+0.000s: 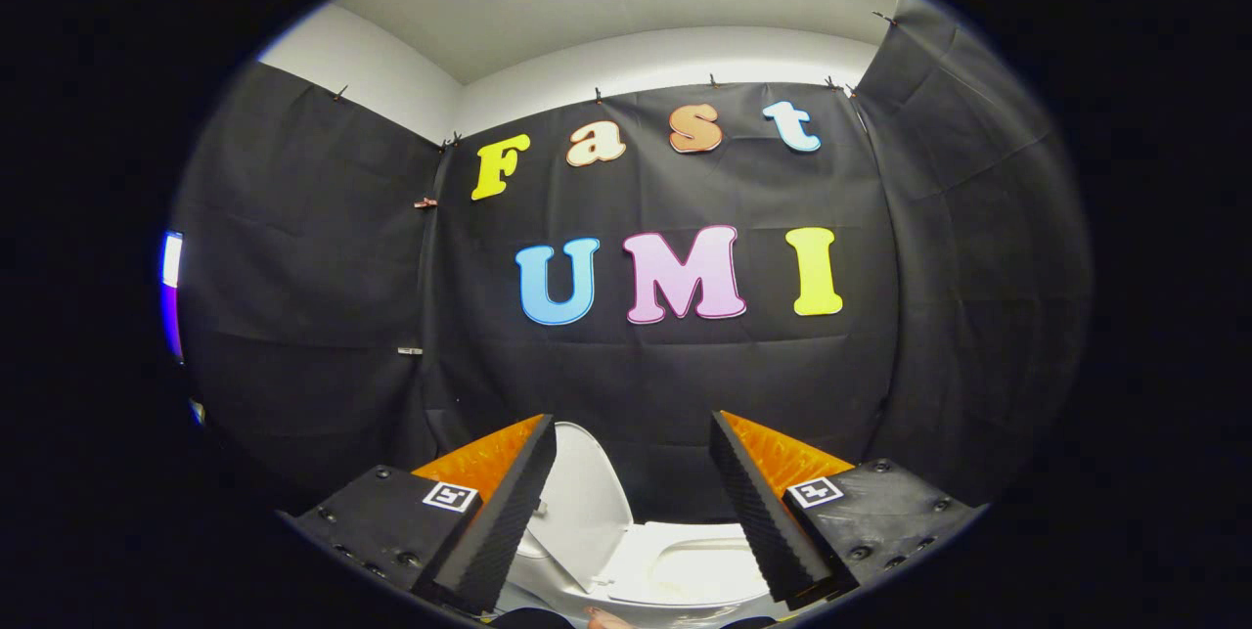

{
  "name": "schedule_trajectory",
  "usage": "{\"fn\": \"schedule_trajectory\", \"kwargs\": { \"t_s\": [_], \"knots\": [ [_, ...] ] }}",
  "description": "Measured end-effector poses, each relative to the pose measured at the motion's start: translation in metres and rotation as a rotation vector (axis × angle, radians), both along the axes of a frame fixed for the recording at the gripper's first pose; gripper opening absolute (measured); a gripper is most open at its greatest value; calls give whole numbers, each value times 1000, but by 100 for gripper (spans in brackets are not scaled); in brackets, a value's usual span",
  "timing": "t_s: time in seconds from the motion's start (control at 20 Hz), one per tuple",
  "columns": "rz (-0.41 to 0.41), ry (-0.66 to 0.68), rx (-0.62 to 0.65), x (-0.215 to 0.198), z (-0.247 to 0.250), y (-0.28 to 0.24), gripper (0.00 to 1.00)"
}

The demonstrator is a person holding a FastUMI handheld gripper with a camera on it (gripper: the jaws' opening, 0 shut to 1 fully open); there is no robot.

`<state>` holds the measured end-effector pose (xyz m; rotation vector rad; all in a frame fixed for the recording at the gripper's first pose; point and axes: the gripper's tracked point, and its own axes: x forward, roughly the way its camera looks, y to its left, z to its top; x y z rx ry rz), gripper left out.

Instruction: Open the toilet lid.

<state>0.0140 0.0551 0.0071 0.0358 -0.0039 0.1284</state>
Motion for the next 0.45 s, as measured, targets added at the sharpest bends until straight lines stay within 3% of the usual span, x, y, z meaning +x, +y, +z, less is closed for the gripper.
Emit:
{"fn": "schedule_trajectory", "kwargs": {
  "t_s": [0.45],
  "knots": [
    [-5, -2, -6, -1, 0, -2, 99]
  ]
}}
